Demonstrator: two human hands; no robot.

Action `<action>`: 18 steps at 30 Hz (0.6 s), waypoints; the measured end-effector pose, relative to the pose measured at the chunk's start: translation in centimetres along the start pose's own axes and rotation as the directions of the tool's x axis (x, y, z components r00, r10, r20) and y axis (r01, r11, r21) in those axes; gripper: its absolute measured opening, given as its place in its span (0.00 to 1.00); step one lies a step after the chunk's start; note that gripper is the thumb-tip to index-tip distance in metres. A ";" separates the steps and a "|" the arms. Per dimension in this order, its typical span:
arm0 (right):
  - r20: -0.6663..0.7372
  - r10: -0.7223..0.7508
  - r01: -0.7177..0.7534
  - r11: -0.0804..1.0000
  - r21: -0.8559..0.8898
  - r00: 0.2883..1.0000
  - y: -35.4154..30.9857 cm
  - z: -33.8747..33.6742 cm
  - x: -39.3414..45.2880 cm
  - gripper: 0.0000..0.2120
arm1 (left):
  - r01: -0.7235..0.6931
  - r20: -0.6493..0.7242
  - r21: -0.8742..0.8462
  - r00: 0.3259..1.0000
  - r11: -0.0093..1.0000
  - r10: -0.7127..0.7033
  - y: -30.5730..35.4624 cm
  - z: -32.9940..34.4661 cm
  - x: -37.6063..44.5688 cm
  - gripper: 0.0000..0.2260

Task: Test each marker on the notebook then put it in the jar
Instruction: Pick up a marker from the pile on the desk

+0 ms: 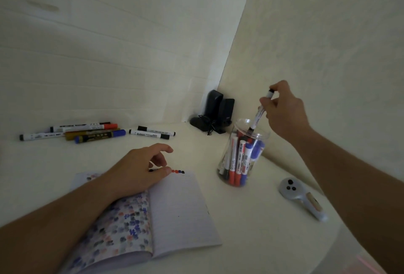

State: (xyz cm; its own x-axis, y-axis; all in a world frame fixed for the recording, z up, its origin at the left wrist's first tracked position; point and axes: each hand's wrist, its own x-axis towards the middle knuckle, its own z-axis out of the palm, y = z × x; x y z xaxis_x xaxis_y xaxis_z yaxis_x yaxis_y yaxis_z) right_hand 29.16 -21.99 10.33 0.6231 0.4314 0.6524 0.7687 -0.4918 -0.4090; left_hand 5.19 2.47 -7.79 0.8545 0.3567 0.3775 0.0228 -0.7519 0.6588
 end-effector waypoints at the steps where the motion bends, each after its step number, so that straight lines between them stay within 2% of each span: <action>1: 0.069 0.014 -0.012 1.000 -0.020 0.998 -0.1 0.4 -0.3 0.10 | 0.000 0.003 0.001 1.000 1.000 0.000 0.0 0.0 0.0 0.18; 4: 0.245 0.084 -0.058 0.992 -0.109 0.966 0.3 1.7 -1.3 0.07 | -0.004 0.006 0.009 1.000 1.000 0.004 0.2 -0.1 0.0 0.19; 6: 0.280 0.113 -0.060 0.980 -0.191 0.953 0.6 2.3 -1.6 0.05 | -0.002 0.002 0.008 1.000 1.000 0.002 0.2 -0.2 -0.1 0.18; 12: 0.353 0.207 -0.107 0.953 -0.283 0.912 -0.1 2.4 -1.7 0.12 | 0.005 -0.002 -0.001 1.000 1.000 -0.005 0.5 -0.2 -0.2 0.16; 15: 0.339 0.214 -0.123 0.955 -0.270 0.916 -0.2 2.6 -1.8 0.12 | 0.007 0.000 -0.006 1.000 1.000 -0.007 0.5 -0.3 -0.3 0.16; 18: 0.233 0.167 -0.119 0.971 -0.207 0.958 0.2 3.0 -2.3 0.13 | 0.003 0.000 -0.007 1.000 1.000 -0.003 0.4 -0.2 -0.2 0.15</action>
State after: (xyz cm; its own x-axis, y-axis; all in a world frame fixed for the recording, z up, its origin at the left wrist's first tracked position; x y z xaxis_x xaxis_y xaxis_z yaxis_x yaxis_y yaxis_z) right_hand 28.30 -20.81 6.81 0.7592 0.5070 0.4081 0.6422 -0.6856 -0.3429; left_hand 4.87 2.19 -7.45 0.8544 0.3590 0.3757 0.0216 -0.7469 0.6646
